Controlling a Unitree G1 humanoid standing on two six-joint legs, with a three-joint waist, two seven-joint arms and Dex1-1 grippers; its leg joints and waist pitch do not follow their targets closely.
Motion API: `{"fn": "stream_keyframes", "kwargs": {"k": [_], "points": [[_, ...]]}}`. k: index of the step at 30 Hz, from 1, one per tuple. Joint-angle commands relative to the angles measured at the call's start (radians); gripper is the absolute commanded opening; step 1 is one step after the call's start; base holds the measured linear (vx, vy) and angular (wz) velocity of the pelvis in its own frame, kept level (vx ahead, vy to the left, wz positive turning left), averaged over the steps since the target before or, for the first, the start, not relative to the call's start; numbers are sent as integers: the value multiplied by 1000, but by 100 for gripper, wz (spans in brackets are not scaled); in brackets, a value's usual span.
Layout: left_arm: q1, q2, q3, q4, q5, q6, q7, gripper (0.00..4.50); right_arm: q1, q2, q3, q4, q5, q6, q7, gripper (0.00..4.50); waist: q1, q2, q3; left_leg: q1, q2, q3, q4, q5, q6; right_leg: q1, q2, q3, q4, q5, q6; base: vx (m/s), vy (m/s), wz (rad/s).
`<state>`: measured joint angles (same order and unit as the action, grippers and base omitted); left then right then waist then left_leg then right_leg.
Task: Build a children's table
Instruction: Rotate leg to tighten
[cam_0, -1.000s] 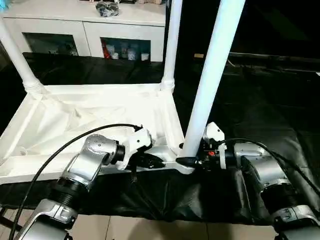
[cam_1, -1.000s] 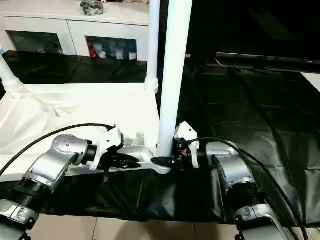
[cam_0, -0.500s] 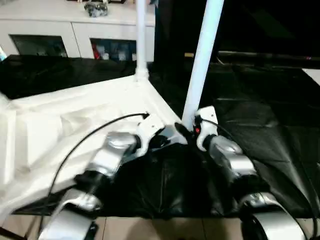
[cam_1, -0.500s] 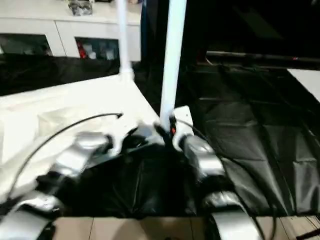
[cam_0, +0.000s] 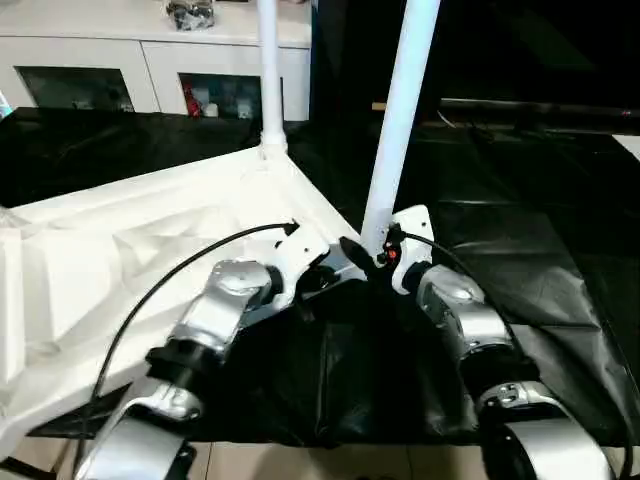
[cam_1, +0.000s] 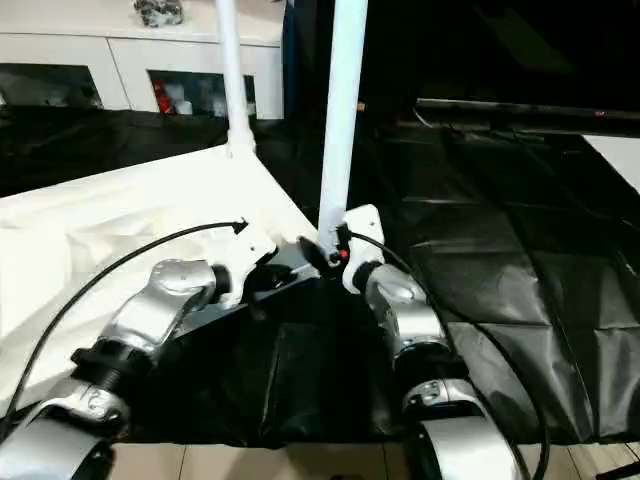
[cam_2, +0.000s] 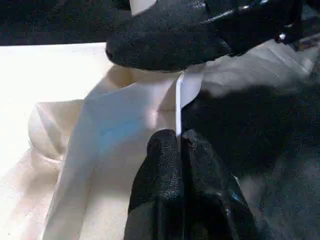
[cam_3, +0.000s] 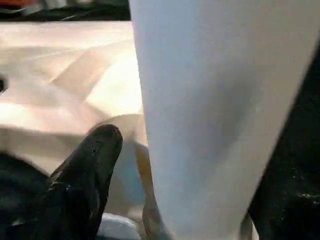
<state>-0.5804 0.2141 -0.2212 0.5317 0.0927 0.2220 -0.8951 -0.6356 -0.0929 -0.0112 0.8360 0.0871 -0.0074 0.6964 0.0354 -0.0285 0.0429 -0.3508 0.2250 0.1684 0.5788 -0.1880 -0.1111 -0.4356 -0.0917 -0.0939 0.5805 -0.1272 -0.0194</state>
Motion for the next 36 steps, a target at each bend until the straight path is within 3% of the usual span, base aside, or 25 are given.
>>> {"fn": "stream_keyframes", "kwargs": {"k": [1,2,8,15,17,18,19,20,23,31,32,33,36], "points": [[-5,-24,-23,-73,-79,-69,-79,0,8,5,55,-8,-2,5,91,364,4,1,-67,-8,-3,15,-59,-208,84,74,-36,36,-62,-325,-189,0,0,0],[9,-2,-32,-98,-92,-63,-131,0,21,-26,79,-22,-7,13,174,364,7,8,-68,-4,-1,14,-58,-212,81,73,-37,36,-60,-314,-198,0,0,0],[26,51,-48,-131,-110,-52,-233,0,84,-121,163,-117,2,48,429,364,18,6,-67,-2,0,14,-59,-215,84,77,-35,37,-56,-280,-211,0,0,0],[34,93,-52,-153,-124,-40,-303,0,139,-204,249,-210,-1,89,627,348,34,-8,-64,-6,3,16,-58,-213,84,75,-36,37,-58,-338,-183,0,0,0],[36,95,-52,-155,-125,-38,-308,0,145,-209,259,-221,-5,95,642,348,35,-6,-63,-6,3,16,-59,-212,82,73,-37,38,-61,-354,-175,0,0,0],[39,99,-54,-159,-126,-36,-315,0,151,-213,269,-231,-10,96,651,322,35,-6,-63,-5,2,15,-59,-215,78,72,-37,38,-62,-365,-170,0,0,0],[39,101,-55,-160,-127,-34,-319,0,154,-216,275,-240,-13,100,657,322,35,-7,-63,-5,2,15,-59,-216,76,71,-36,38,-63,-371,-165,0,0,0],[39,101,-55,-156,-126,-35,-322,0,155,-217,282,-246,-16,104,654,316,36,0,-63,-4,2,14,-60,-219,71,71,-37,38,-63,-376,-164,0,0,0],[39,96,-57,-145,-121,-40,-318,0,155,-215,284,-252,-16,110,643,296,35,-4,-65,-3,0,15,-59,-225,67,71,-36,38,-64,-375,-162,0,0,0],[32,82,-59,-138,-121,-35,-309,0,170,-208,281,-274,-8,129,630,237,37,-1,-66,-4,0,15,-59,-212,68,73,-34,38,-61,-342,-171,0,0,0],[31,81,-59,-135,-120,-36,-308,0,174,-207,281,-278,-8,130,629,226,39,7,-66,-3,0,14,-59,-213,67,73,-35,38,-61,-340,-171,0,0,0],[31,79,-59,-133,-119,-37,-307,0,178,-206,281,-281,-7,132,627,219,36,2,-66,-4,0,14,-59,-218,66,73,-34,37,-62,-342,-170,0,0,0],[31,72,-57,-132,-120,-37,-299,0,191,-203,277,-291,-2,139,617,214,38,3,-66,-2,0,14,-60,-230,63,73,-33,37,-65,-363,-160,0,0,0]]}}
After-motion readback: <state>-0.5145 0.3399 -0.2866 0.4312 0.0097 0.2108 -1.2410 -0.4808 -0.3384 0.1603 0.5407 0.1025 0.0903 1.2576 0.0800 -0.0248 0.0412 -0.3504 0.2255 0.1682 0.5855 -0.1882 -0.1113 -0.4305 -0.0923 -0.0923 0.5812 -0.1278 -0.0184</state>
